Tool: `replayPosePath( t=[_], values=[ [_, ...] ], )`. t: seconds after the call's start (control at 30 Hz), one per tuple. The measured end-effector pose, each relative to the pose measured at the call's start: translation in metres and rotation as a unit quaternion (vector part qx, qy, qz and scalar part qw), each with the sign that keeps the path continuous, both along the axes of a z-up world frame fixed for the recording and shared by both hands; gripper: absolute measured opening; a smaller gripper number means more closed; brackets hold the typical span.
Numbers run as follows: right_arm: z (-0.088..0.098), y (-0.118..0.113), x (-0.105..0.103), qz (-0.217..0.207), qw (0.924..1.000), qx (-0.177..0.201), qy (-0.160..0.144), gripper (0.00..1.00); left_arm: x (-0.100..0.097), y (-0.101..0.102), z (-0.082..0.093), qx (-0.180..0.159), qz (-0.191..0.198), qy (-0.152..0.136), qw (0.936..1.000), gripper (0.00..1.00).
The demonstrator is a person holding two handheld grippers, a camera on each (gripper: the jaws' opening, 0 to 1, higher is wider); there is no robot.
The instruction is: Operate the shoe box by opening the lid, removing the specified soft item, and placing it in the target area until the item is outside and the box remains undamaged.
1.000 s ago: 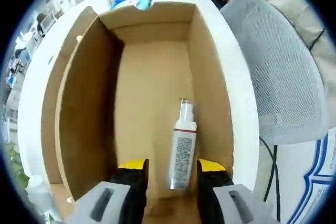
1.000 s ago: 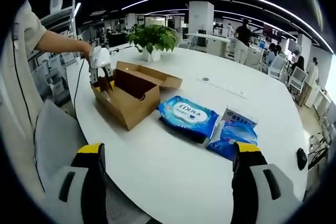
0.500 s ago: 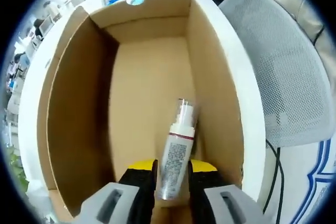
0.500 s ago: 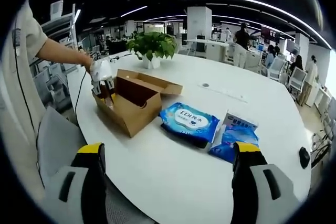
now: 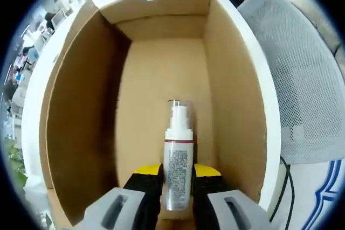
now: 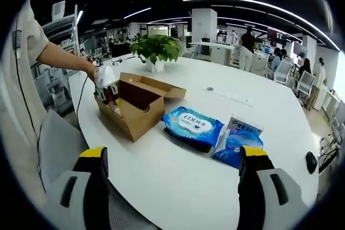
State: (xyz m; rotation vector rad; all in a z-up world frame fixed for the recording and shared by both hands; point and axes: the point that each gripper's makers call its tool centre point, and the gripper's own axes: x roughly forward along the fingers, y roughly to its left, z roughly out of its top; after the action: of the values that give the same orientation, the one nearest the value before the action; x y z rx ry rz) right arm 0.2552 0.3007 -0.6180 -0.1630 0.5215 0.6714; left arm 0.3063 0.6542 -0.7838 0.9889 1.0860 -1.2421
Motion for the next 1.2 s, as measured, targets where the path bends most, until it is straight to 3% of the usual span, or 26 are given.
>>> replayPosePath(
  t=[0.5,0.7,1.2],
  values=[
    [0.012,0.001,0.003,0.0,0.9997,0.014,-0.018,0.95,0.004,-0.003,0.015,-0.018,0.072,-0.006,0.9973,0.2],
    [0.015,0.004,0.003,0.006,0.9996,0.014,-0.022,0.95,0.004,-0.01,0.03,-0.047,0.112,-0.005,0.9926,0.2],
    [0.024,0.018,0.002,0.032,0.9986,0.018,-0.037,0.92,0.005,-0.03,0.072,-0.097,0.13,-0.036,0.9861,0.19]
  ],
)
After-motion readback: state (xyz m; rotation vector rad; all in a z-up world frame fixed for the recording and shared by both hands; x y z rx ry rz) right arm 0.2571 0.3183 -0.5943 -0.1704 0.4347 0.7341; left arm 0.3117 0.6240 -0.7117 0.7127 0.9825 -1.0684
